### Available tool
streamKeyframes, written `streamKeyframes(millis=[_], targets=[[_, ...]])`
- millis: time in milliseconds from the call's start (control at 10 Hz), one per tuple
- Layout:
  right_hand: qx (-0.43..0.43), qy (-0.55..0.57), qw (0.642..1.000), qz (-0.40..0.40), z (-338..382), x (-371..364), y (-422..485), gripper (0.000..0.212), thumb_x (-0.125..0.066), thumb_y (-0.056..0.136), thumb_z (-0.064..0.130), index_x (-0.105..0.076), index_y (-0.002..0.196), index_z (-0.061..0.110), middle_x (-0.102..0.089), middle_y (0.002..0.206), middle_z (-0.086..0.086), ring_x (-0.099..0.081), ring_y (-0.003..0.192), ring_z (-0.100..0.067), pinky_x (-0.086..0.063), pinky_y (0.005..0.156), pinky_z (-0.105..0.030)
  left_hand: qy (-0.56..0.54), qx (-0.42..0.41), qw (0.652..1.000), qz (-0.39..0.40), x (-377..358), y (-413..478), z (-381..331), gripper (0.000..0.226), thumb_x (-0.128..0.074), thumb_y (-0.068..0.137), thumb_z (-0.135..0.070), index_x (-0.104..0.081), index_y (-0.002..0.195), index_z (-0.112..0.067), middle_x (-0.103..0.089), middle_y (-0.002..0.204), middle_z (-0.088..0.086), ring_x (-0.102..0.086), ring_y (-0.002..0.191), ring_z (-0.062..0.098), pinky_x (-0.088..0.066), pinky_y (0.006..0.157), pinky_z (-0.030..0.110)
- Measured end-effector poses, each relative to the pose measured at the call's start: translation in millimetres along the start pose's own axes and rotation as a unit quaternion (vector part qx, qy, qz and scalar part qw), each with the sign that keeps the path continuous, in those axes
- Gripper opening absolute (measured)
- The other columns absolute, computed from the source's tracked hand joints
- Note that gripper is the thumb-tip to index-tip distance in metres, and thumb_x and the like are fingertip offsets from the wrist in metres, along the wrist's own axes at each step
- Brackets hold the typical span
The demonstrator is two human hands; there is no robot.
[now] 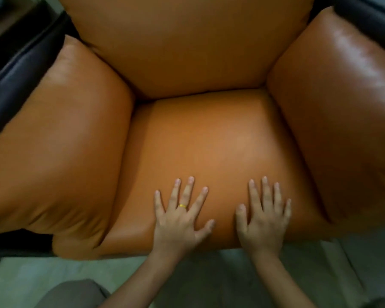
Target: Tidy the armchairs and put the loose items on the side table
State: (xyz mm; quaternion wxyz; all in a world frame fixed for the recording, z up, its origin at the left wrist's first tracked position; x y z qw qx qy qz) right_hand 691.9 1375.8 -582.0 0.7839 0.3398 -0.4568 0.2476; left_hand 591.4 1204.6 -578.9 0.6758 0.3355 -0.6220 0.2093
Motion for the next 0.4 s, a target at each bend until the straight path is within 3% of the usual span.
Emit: streamKeyframes(millis=[200, 300, 400], targets=[[-0.048, -0.014, 0.992, 0.118, 6.8, 7.1, -4.9, 0.064, -0.036, 0.095, 0.043, -0.032, 0.156, 0.023, -0.02, 0.166, -0.006, -0.009, 0.155, -0.028, -0.002, 0.122, -0.05, -0.02, 0.016, 0.991, 0.131, 0.5, -1.3, -1.0, 0.073, -0.04, 0.09, -0.069, -0.026, 0.155, -0.039, -0.015, 0.167, 0.003, -0.014, 0.153, 0.03, -0.013, 0.113, 0.069], [-0.071, 0.008, 0.966, 0.248, 9.4, 14.3, -7.9, 0.067, -0.044, 0.096, 0.038, -0.024, 0.158, 0.025, -0.01, 0.168, -0.003, -0.001, 0.156, -0.024, -0.004, 0.123, -0.048, -0.055, 0.037, 0.973, 0.221, 19.2, -6.7, 2.6, 0.068, -0.039, 0.095, -0.057, -0.017, 0.157, -0.038, -0.003, 0.168, -0.001, -0.004, 0.154, 0.028, -0.014, 0.114, 0.066], [-0.107, 0.057, 0.901, 0.417, 5.8, 31.5, -26.4, 0.068, -0.053, 0.097, 0.029, -0.023, 0.158, 0.021, -0.009, 0.168, -0.003, -0.007, 0.155, -0.022, -0.016, 0.122, -0.039, -0.163, 0.124, 0.917, 0.343, 36.6, -36.7, 15.8, 0.063, -0.04, 0.099, -0.046, -0.015, 0.157, -0.037, -0.001, 0.168, -0.004, -0.001, 0.154, 0.027, -0.02, 0.12, 0.055]])
Point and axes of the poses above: each hand's wrist, its own y-axis towards the middle knuckle, its own x-axis out of the back of the hand, z = x × y, the point moved 10 cm from there along y, towards the middle knuckle
